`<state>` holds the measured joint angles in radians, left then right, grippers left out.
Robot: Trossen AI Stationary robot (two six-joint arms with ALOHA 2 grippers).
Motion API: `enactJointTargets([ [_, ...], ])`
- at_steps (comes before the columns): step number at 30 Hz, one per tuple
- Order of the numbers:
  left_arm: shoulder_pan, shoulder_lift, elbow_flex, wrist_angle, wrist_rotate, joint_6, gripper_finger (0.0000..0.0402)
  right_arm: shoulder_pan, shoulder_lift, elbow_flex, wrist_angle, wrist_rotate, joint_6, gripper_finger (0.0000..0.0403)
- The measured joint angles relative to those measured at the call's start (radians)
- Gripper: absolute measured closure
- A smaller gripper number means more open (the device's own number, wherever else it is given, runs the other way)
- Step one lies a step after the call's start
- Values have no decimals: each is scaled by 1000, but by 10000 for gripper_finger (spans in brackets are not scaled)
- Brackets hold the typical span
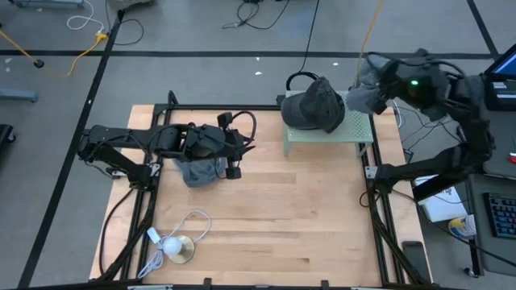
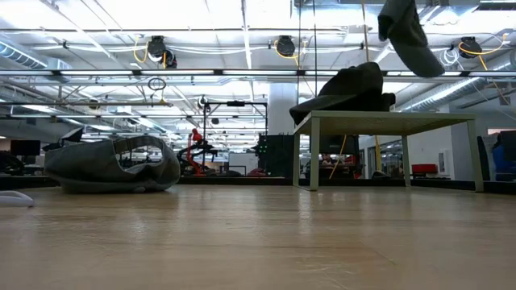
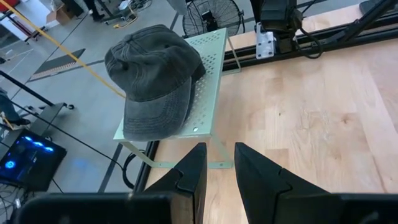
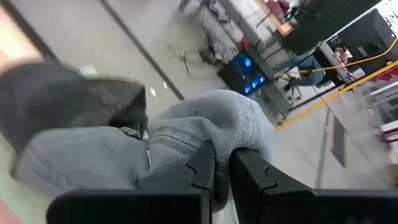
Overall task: Pick & Place hat
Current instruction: Put the bottom gray cap on the shelf
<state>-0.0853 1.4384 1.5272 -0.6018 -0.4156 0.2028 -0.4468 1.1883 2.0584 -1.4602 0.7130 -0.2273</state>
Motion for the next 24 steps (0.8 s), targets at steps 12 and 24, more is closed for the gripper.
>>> enactJointTargets([
  [12,2,0,0,-1,0,-3,314,-131,57,-83,-112,-11,-132,384],
  [24,6,0,0,-1,1,-3,314,-220,46,-144,-85,117,3,384],
])
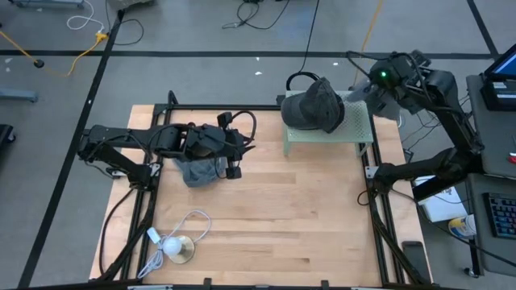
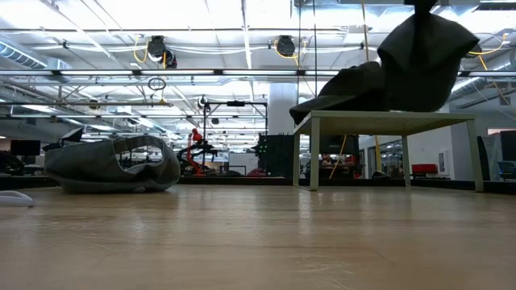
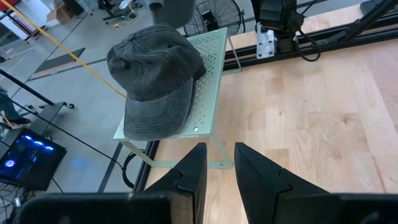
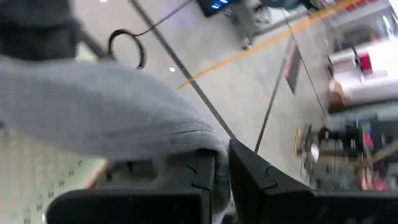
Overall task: Pick & Place hat
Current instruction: Put the bottom gray cap on the shelf
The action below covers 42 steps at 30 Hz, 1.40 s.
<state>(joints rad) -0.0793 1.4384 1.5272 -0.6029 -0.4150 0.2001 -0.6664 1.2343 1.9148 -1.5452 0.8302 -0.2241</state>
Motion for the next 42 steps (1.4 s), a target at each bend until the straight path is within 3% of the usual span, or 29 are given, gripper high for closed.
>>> enactJointTargets([
  [4,8,0,0,0,20,0,314,-29,3,0,-8,25,167,384],
  [12,22,0,0,0,56,-26,314,-71,19,0,-22,-190,627,381],
  [19,21,0,0,0,58,-23,314,-74,22,-29,-24,-204,884,384],
  [25,21,0,0,1,58,-30,314,-73,21,-111,-25,-172,1019,384],
  [32,21,0,0,0,99,-19,314,-72,4,-122,-25,-11,1175,384],
  [42,22,0,0,-1,103,-19,314,-72,-19,-138,-24,-46,1195,384],
])
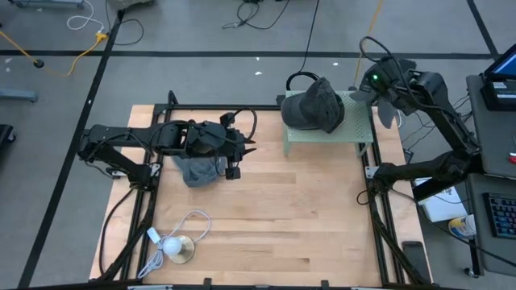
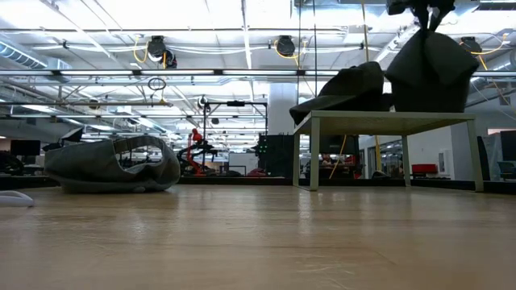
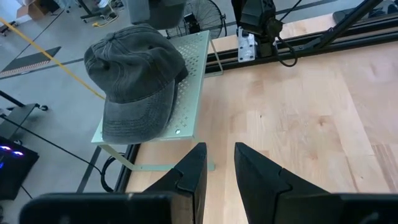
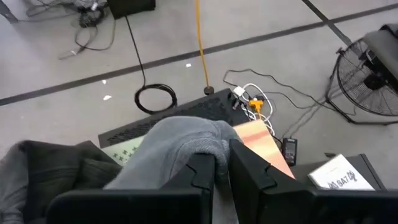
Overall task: Pick & Place hat
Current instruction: Put the bottom gray cap on the shelf
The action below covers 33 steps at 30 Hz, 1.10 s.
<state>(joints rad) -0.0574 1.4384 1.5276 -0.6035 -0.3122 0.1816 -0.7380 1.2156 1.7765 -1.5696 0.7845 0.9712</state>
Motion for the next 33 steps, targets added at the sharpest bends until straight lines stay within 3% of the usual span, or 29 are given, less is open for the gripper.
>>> enactJointTargets([
  [5,0,0,0,-8,1,-1,314,7,23,-97,50,-64,39,384],
  [11,0,0,0,-8,44,-1,314,59,26,-228,312,-156,41,384],
  [15,0,0,0,-8,53,-2,314,71,30,-282,394,-207,67,384],
  [28,0,0,0,-7,56,-3,314,81,45,-304,579,-211,117,384],
  [33,0,0,0,-3,119,-3,314,85,66,-304,567,-228,143,384],
])
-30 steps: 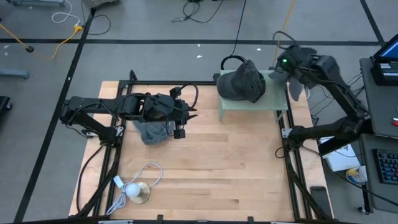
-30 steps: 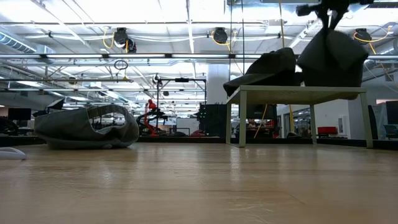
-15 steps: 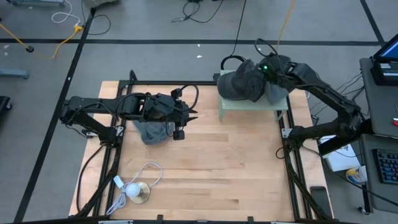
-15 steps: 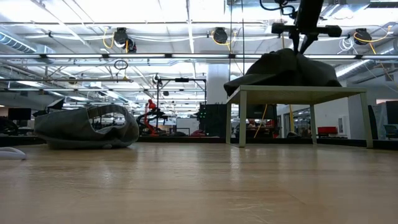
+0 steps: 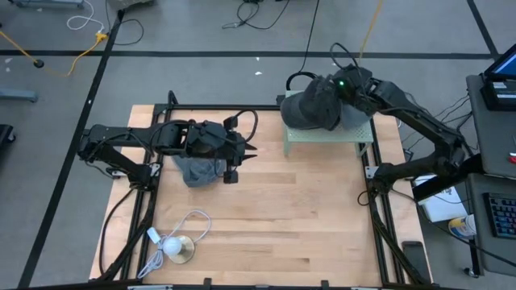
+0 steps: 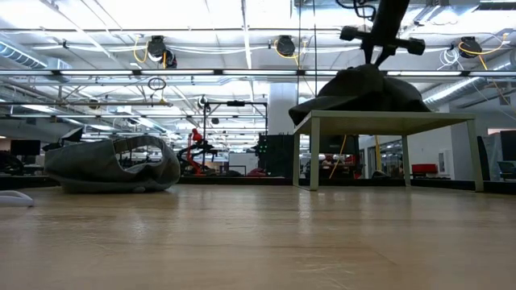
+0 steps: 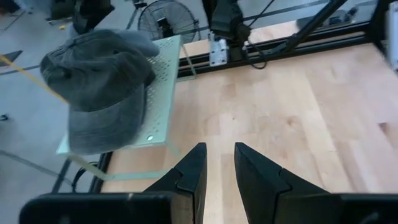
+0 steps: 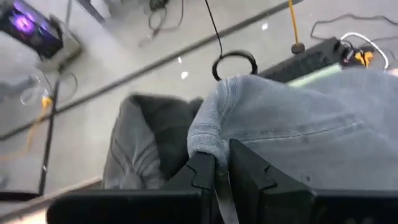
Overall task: Pick & Place hat
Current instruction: Put the bottom gray cap on the shelf
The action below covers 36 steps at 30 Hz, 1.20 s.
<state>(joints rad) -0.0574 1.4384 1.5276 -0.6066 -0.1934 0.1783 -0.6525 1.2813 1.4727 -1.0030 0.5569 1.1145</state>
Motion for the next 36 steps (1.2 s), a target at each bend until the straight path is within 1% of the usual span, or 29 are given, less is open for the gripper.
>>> enactJointTargets([
  [3,0,0,0,11,28,0,314,1,21,0,-29,-38,12,384],
  [7,0,0,0,16,32,2,314,1,43,0,-64,-46,47,381],
  [9,0,0,0,17,32,3,314,-1,45,0,-73,-66,50,377],
  [14,0,0,0,32,37,13,314,-11,45,0,-71,-95,30,373],
  [17,0,0,0,36,38,40,314,-18,41,0,-70,-125,-10,367],
  [21,3,0,0,41,39,55,314,-20,42,0,-71,-141,-20,346],
  [30,8,0,0,41,40,42,314,-20,41,-1,-52,-141,-27,273],
  [36,8,0,0,41,40,28,314,-20,35,-1,-8,-142,-45,255],
])
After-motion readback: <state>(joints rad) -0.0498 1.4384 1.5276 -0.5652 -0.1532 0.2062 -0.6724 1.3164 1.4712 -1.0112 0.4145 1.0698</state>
